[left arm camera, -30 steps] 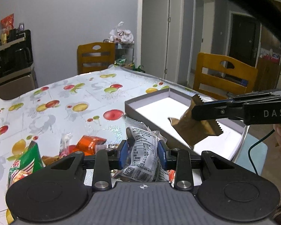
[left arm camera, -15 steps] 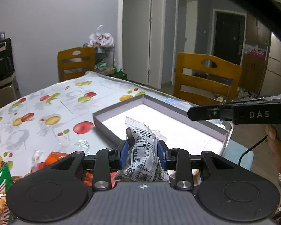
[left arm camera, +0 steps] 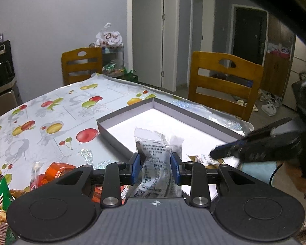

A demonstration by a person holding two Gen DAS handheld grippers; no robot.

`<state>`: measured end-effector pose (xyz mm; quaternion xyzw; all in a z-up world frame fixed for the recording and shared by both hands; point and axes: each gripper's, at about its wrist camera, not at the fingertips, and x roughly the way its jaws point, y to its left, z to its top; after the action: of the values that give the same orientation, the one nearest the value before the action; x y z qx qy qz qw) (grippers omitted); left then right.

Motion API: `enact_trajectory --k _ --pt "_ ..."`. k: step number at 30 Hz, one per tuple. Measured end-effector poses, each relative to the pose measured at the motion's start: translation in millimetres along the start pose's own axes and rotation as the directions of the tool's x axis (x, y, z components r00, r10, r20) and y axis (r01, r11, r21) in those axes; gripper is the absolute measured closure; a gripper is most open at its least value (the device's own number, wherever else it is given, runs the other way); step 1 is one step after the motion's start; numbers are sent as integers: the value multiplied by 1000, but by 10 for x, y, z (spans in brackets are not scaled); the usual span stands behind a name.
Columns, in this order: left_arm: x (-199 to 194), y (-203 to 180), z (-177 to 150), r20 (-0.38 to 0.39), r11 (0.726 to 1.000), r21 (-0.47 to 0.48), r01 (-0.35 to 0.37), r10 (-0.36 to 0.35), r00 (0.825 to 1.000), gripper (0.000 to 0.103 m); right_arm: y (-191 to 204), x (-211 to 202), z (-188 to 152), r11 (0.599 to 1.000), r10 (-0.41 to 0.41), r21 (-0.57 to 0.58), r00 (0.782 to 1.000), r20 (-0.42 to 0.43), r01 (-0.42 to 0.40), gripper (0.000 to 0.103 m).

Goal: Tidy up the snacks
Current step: 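Carry the gold packet with the right gripper while the left gripper carries the clear packet to the box, then lower the gold packet into the box and open the right gripper while the left gripper releases the clear packet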

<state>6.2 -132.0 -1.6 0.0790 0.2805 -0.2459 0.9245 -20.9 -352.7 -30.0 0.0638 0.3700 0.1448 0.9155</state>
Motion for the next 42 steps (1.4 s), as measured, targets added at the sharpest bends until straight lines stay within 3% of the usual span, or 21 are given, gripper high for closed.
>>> enact_trajectory --k 1,3,5,10,12,14,15,21,26,32,35,39,42 --pt "3 -1 1 0 1000 1 -1 1 1000 72 23 43 -16 1000 -15 -13 1000 -16 14 75" --pt "1 1 -2 1 1000 -1 -1 1 1000 72 71 89 -45 999 -28 -37 999 -25 27 31" --pt "8 6 -2 0 1000 -4 -2 2 1000 72 112 97 -62 998 -15 -59 1000 -3 15 24" --pt "-6 1 -3 9 1000 0 1 -1 1000 73 233 288 -45 992 -43 -116 998 -38 38 24" --pt "-38 -20 17 25 1000 9 2 -2 1000 73 271 352 -49 989 -62 -135 997 -51 54 40" --pt "-66 -35 52 42 1000 17 9 -10 999 73 290 365 -72 984 -78 -161 996 -41 70 44" --pt "-68 -48 73 49 1000 23 14 -15 999 73 302 369 -78 983 -84 -167 996 -29 78 55" --pt "92 -194 175 54 997 62 41 -44 998 73 177 357 -32 988 -131 -85 991 -5 130 63" --pt "344 -301 216 29 994 61 88 -90 996 73 -66 339 -8 970 -240 50 970 31 238 64" --pt "616 -322 169 -24 985 6 170 -170 985 73 -205 286 -8 964 -236 136 971 42 229 61" --pt "707 -321 145 -43 989 -4 146 -146 988 73 -294 198 -19 956 -220 215 973 70 200 58" --pt "813 -325 162 -67 995 -14 102 -102 992 73 -355 14 -27 944 -226 273 966 127 185 40" --pt "921 -325 151 -100 995 -19 93 -95 990 73 -344 -70 -9 945 -228 271 962 148 183 39"
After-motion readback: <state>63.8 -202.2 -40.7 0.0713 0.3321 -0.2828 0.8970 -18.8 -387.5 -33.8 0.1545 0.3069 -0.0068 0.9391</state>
